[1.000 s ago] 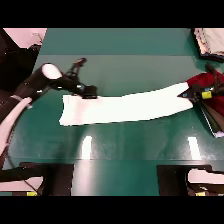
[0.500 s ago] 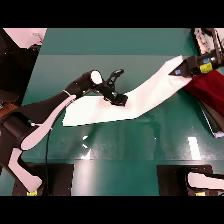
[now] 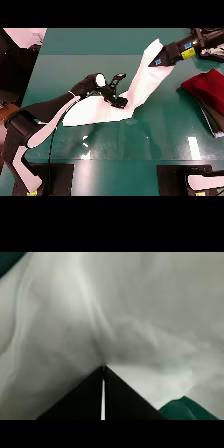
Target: Fold the shirts.
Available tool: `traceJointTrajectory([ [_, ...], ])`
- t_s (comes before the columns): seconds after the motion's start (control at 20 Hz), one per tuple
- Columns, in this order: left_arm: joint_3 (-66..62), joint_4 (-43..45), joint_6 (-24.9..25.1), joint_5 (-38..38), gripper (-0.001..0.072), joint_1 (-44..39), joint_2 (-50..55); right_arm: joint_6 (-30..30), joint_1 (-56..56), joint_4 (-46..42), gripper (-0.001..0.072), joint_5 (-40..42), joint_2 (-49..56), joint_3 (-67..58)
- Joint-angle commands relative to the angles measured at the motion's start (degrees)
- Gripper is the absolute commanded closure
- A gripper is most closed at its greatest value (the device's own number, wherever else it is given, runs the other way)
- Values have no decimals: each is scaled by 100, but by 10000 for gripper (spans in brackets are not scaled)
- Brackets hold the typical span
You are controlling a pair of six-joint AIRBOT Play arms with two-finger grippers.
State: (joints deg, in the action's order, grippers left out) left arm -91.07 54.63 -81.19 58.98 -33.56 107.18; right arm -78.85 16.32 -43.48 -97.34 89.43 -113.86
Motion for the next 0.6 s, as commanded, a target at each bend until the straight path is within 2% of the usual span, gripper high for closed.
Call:
traceJointTrajectory([
  [0.0,-17,90,0,166,681,109,-74,-44,299,-2,701,24,120,-249],
  [0.25,-20,295,20,455,682,791,-789,-7,734,0,700,214,146,-247],
  [0.45,-20,614,214,754,680,1722,-1714,96,1362,48,701,570,472,-249],
  [0.55,-20,839,214,957,680,2247,-2197,369,1821,50,700,933,765,-249],
])
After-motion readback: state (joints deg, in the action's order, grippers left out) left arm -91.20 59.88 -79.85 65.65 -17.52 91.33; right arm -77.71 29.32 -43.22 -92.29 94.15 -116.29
